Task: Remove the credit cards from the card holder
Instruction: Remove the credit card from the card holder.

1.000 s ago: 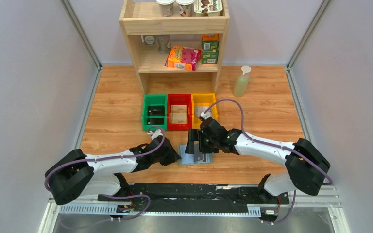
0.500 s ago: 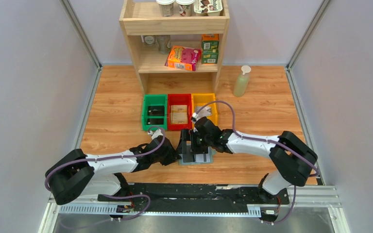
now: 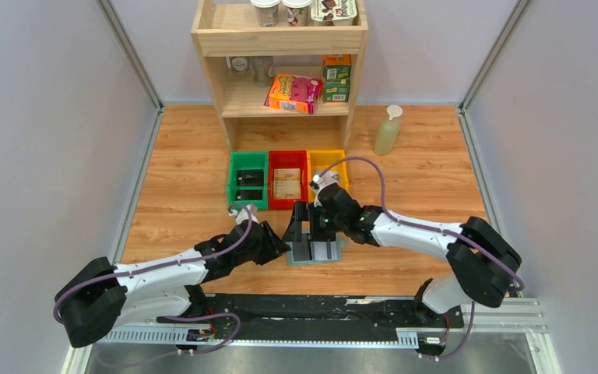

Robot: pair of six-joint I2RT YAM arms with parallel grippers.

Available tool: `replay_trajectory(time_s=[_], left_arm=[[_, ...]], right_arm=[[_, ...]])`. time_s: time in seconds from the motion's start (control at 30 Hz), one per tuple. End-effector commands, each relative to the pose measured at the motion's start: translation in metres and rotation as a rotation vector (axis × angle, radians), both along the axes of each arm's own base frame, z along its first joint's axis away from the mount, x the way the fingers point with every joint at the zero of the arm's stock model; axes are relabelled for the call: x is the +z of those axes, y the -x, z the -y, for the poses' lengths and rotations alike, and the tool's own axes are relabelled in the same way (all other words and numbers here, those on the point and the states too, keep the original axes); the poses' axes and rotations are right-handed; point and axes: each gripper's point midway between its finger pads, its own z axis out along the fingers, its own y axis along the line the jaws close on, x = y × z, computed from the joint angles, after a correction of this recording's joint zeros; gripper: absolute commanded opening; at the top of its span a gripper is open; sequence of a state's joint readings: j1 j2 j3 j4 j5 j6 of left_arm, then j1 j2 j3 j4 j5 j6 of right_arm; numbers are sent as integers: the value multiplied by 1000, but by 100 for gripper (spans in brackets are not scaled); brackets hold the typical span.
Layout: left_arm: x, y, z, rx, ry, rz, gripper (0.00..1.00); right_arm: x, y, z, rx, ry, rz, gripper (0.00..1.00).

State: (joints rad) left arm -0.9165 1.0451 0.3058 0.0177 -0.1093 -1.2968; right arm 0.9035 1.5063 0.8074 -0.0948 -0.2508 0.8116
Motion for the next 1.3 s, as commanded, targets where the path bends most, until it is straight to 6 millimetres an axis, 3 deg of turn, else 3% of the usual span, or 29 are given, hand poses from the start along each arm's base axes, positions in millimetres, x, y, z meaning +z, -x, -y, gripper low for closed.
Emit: replay_trajectory(time_s=[0.0, 0.17, 0.3, 0.63, 0.8, 0.97, 1.27], left_arm=[[17, -7, 5, 3, 30, 46, 47], [17, -15, 12, -20, 2, 43, 49], [9, -23, 17, -33, -16, 16, 45], [-11, -28, 23, -64, -71, -30, 15], [-21, -25, 21, -63, -92, -62, 8], [-29, -21, 21, -63, -95, -91, 6], [-36, -19, 20, -63, -107, -115, 1]], right_arm=[[15, -10, 18, -28, -29, 72, 100], [5, -6, 29, -40, -65, 38, 93], [6, -10, 24, -25, -131, 40, 86], [-28, -11, 27, -27, -131, -43, 67], [-38, -11, 30, -40, -140, -79, 62], [-39, -9, 27, -27, -169, -92, 58], [-18, -8, 19, 22, -250, -52, 45]])
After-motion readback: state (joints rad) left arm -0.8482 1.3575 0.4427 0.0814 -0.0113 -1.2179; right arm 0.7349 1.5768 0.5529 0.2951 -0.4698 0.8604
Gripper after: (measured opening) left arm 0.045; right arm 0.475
